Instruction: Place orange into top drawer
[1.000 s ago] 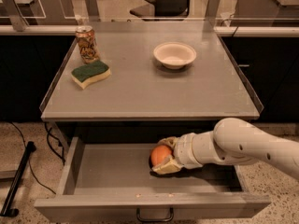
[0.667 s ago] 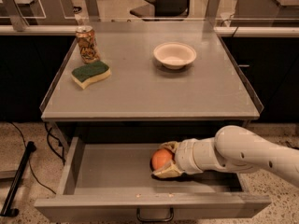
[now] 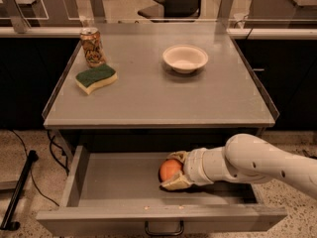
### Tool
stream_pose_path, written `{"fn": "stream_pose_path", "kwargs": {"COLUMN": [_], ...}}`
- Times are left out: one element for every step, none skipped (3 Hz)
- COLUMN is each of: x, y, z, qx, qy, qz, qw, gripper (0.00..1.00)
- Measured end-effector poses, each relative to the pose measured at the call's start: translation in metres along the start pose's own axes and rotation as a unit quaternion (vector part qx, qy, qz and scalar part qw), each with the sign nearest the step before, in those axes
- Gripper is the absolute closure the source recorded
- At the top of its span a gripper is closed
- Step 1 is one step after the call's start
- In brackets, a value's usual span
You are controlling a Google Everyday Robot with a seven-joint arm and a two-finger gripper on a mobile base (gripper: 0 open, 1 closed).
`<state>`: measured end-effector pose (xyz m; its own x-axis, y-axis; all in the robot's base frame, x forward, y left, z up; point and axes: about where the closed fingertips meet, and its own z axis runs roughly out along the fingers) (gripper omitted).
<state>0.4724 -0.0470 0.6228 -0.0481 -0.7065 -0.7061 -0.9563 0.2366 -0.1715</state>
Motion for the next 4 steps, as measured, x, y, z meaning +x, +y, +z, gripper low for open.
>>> {"fn": "stream_pose_path", "kwargs": {"x": [0.0000, 0.0000, -0.0001, -0.0001], "y": [0.0000, 0.0000, 0.0001, 0.0001], "z": [0.0000, 0.0000, 0.0001, 0.0001], "qx": [0.000, 0.000, 0.000, 0.000], "qy": [0.000, 0.000, 0.000, 0.000], "qz": [0.000, 0.000, 0.000, 0.000], "qw": [1.0000, 1.0000, 1.0000, 1.0000], "gripper": [0.50, 0.19, 0.00, 0.00]}}
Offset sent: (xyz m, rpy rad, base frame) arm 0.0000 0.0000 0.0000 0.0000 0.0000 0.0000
